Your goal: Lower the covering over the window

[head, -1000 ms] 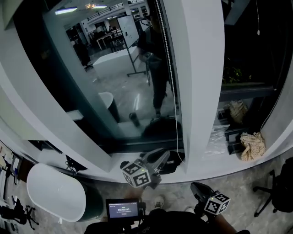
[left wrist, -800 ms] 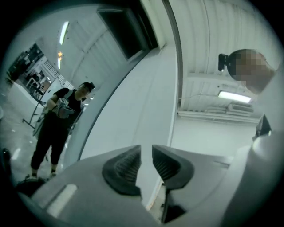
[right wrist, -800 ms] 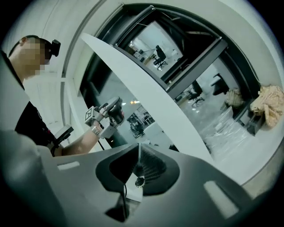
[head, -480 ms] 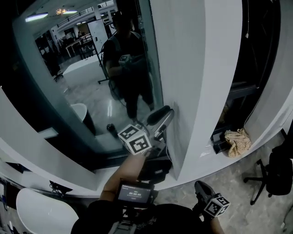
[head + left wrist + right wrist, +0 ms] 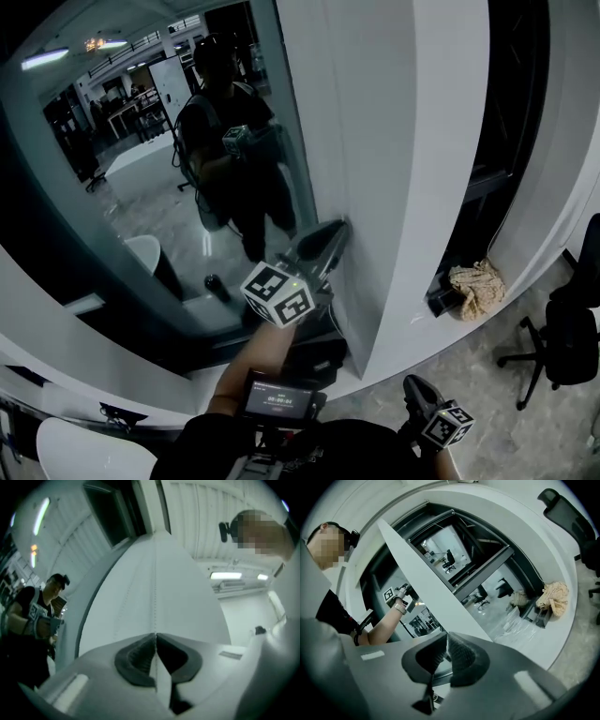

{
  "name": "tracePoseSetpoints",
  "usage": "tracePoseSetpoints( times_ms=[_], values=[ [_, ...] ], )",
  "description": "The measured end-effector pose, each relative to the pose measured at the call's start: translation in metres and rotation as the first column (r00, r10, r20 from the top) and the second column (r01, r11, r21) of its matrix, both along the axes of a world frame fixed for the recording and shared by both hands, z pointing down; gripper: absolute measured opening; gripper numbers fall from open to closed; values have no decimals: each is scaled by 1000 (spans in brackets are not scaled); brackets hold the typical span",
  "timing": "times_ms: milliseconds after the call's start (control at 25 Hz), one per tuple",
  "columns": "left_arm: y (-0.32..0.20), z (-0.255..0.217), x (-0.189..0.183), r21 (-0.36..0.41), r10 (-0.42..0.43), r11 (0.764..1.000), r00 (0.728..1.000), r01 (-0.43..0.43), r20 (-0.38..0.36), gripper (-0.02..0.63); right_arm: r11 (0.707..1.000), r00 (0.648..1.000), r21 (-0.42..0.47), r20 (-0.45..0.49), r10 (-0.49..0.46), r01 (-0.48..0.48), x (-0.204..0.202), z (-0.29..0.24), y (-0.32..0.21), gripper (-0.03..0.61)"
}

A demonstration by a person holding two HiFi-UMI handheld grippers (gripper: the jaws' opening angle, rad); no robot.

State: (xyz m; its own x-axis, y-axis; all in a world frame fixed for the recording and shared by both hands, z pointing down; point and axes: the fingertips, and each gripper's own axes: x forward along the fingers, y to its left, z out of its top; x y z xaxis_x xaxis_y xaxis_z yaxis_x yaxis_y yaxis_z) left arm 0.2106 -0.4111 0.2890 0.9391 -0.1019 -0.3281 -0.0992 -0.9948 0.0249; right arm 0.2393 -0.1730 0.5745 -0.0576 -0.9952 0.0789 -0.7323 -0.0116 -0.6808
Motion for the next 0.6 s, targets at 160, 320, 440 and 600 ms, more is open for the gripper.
tracePoseSetpoints(
  times_ms=[160, 320, 440, 600],
  values=[
    [10, 15, 0, 68, -48, 997, 998, 44, 49, 9, 999, 999, -17, -12, -50, 49, 2, 0, -9, 15],
    [21, 46, -9, 121, -111, 989, 973, 88, 204, 9, 991, 990, -8, -49, -133, 133, -1, -2, -21, 15],
    [38, 139, -10, 88, -121, 992, 895, 92, 429, 9, 982, 979, -13, -73, -189, 188, -5, -5, -27, 15],
    [88, 289, -39, -95, -32, 987, 746, 126, 665, 9, 961, 958, 4, -83, -274, 276, -20, -22, -35, 15]
  ],
)
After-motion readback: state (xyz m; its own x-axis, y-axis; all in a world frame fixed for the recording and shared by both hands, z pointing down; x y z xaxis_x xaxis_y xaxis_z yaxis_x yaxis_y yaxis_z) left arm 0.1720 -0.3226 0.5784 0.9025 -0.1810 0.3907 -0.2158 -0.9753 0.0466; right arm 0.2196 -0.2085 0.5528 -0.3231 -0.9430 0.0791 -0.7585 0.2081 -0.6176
